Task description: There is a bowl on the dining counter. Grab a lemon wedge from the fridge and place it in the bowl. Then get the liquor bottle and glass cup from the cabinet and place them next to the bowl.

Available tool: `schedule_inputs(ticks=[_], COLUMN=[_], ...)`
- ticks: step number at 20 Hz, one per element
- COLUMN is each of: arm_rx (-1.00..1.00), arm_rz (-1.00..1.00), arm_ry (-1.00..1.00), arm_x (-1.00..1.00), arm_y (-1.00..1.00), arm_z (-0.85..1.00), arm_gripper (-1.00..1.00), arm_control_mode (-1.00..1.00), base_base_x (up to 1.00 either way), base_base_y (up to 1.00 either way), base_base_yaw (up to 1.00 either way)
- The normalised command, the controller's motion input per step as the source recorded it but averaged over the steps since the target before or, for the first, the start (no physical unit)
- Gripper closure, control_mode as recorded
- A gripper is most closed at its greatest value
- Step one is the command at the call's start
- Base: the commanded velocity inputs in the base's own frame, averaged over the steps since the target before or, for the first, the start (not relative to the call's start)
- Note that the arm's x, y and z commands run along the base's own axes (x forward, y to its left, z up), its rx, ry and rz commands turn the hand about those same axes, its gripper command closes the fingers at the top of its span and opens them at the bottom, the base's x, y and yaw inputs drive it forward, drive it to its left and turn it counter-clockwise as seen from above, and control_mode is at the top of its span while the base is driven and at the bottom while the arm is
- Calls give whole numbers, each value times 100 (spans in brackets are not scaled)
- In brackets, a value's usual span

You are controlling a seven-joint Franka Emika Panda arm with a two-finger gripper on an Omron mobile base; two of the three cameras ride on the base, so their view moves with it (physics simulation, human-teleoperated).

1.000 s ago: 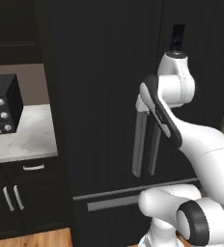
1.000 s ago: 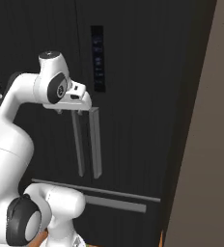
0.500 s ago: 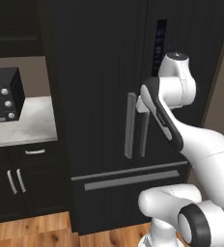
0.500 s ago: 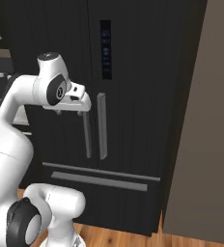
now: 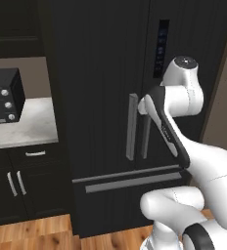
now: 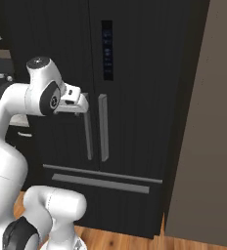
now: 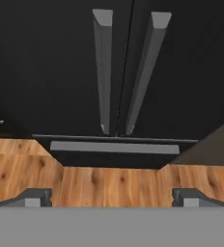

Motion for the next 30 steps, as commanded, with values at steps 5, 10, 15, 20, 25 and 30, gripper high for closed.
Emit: schedule_inputs(ticks=[5, 10, 15, 20, 25, 30], arm_rx=[0, 0, 0, 0, 0, 0], arm_rz=[0, -4, -8, -6, -2, 0], arm_ry=[-18, -1, -5, -17, -16, -3], arm_x=[-2, 14, 7, 9, 24, 34], arm_y=[28, 10, 0, 0, 0, 0], arm_z=[0, 0, 0, -2, -8, -5], arm_gripper=[-100, -100, -100, -100, -100, -100], arm_control_mode=[-100, -100, -100, -100, -100, -100], base_base_x=[0, 0, 0, 0, 0, 0], base_base_y=[0, 0, 0, 0, 0, 0], base_base_yaw=[0, 0, 0, 0, 0, 0])
